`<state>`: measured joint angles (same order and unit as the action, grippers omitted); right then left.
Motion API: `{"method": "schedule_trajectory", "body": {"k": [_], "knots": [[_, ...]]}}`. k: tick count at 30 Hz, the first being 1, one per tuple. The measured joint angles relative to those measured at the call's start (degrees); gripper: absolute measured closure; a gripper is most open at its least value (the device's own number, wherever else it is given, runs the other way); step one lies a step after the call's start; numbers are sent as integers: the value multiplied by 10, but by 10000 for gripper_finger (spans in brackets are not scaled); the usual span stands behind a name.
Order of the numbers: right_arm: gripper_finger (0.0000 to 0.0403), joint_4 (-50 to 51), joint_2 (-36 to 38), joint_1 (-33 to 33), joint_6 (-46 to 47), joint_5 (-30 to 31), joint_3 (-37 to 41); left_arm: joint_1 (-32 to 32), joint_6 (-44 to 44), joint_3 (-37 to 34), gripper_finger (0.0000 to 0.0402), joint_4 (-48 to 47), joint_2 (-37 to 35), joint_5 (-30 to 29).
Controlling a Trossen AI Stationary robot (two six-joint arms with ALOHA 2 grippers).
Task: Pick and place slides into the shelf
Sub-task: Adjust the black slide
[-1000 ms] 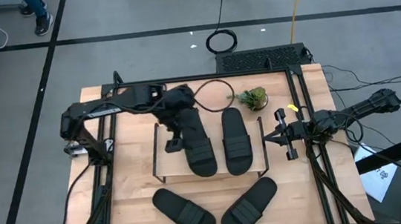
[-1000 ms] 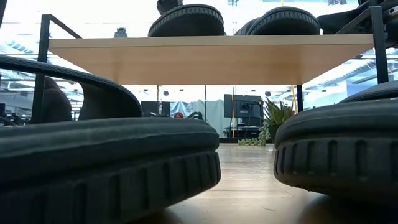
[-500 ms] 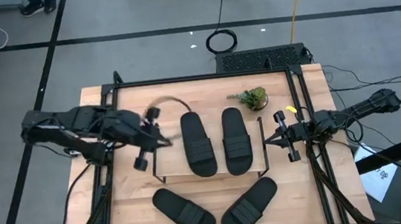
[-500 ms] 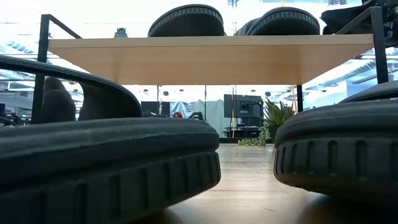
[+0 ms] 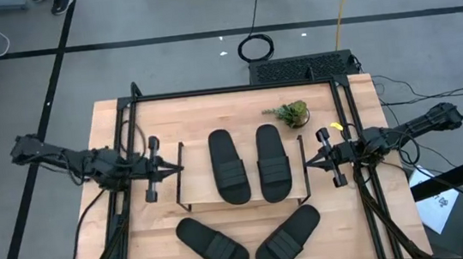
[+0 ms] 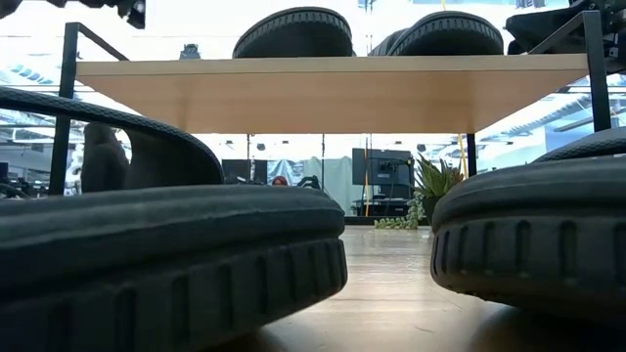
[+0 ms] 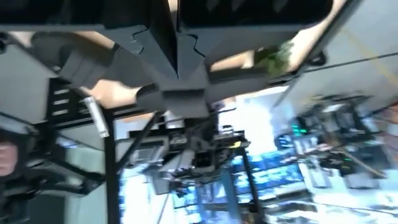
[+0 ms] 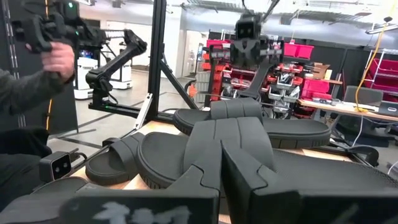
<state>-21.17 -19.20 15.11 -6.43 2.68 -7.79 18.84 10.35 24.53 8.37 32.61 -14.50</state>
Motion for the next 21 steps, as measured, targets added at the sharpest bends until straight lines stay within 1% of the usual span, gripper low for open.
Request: {"method": "schedule_trajectory", "body": {"k": [3,4,7,11,14,18,21], "knots": [[403,0,0,0,6,0,0,21,25,-41,401,1,-49,-59],[403,0,0,0,8,0,0,26,38,-49,401,-1,-66,-69],[403,0,0,0,9,0,0,35,57,-63,401,-37,-113,-80],[403,1,0,0,17,0,0,34,55,-84,401,-100,-144,-81],[403,3,0,0,28,0,0,34,66,-117,401,-81,-164,-81],[403,1,0,0,30,0,2,34,94,-169,401,-32,-188,-81],[403,1,0,0,30,0,3,34,105,-187,401,-13,-203,-80]]}}
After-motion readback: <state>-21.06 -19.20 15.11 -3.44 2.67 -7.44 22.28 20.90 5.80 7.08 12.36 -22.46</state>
